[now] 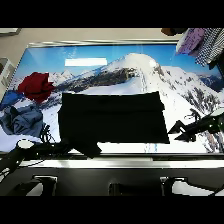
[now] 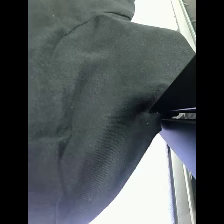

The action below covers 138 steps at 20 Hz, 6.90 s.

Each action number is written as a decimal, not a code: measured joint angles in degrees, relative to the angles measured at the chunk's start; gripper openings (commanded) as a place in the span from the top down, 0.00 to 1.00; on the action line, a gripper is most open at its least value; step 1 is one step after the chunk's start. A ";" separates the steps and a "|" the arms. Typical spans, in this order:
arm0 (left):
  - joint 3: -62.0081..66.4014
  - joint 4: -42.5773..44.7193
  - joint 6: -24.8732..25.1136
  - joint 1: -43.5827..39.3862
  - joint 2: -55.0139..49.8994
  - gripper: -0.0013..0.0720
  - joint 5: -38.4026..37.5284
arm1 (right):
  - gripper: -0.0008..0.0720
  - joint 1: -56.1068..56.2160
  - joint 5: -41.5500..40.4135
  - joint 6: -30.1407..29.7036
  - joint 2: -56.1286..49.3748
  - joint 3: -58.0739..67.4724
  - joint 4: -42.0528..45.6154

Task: Fold the clothes and pants, and hang the long-sleeved shirts on hangers.

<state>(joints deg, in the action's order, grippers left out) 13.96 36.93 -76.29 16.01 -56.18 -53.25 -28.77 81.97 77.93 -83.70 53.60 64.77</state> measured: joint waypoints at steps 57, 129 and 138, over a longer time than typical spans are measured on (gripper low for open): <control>72.11 31.89 -12.63 -0.15 -39.78 0.96 -31.54 | 0.95 15.02 -23.85 1.42 -2.34 12.37 -3.96; 92.89 15.10 -29.11 -37.77 -50.40 0.96 -17.79 | 0.95 17.57 3.13 24.48 18.10 32.57 3.91; 92.94 35.76 -27.69 -16.76 -30.23 0.96 -37.64 | 0.95 44.76 -11.61 37.97 9.38 32.57 2.25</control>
<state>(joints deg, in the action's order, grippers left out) 106.89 72.69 -103.98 -0.75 -86.41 -90.89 15.99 70.37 115.90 -74.32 86.17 67.02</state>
